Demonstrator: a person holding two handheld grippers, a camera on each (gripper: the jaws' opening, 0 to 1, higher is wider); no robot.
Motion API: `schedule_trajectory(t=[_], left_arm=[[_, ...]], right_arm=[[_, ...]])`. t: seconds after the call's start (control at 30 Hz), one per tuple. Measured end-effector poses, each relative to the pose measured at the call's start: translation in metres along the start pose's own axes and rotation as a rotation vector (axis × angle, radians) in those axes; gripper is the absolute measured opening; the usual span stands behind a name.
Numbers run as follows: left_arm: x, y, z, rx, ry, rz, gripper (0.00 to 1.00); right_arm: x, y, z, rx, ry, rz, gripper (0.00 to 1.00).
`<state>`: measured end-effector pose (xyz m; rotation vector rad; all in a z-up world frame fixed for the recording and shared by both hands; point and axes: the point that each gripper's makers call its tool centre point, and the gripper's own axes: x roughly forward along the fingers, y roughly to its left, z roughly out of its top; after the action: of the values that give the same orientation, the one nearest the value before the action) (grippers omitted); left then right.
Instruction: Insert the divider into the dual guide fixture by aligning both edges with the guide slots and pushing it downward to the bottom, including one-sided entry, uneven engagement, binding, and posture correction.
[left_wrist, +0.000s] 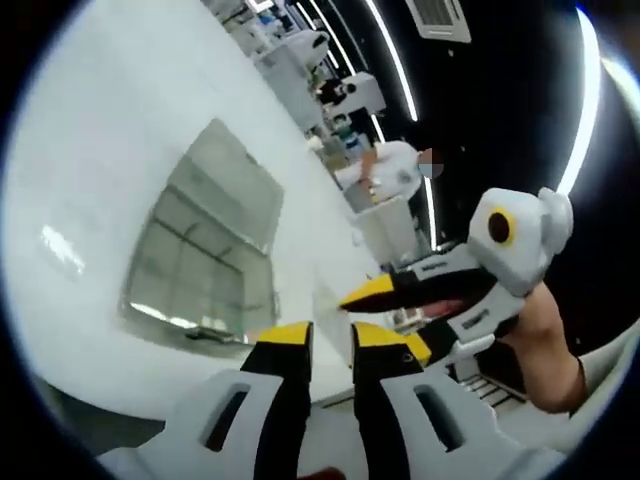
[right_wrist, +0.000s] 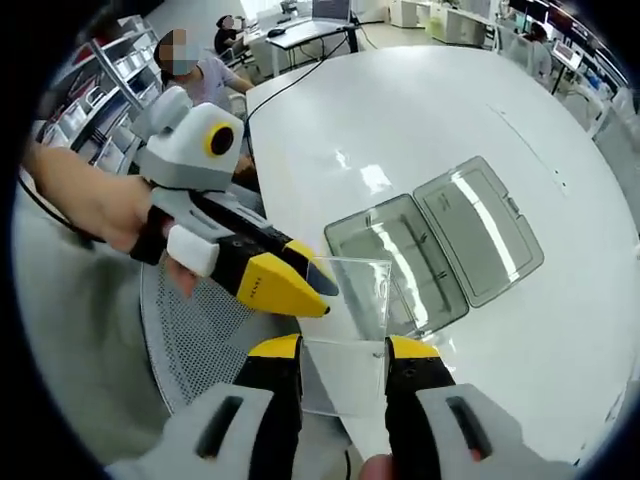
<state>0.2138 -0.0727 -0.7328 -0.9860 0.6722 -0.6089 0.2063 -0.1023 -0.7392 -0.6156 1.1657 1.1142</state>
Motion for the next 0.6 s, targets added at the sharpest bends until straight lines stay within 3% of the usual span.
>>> schedule_trajectory(t=[0.6], left_arm=[[0.0013,-0.0007,0.0006,-0.061,-0.026,-0.019,0.00]], right_arm=[[-0.0013,-0.0006,0.0003,0.022,-0.013,0.001,0.27]])
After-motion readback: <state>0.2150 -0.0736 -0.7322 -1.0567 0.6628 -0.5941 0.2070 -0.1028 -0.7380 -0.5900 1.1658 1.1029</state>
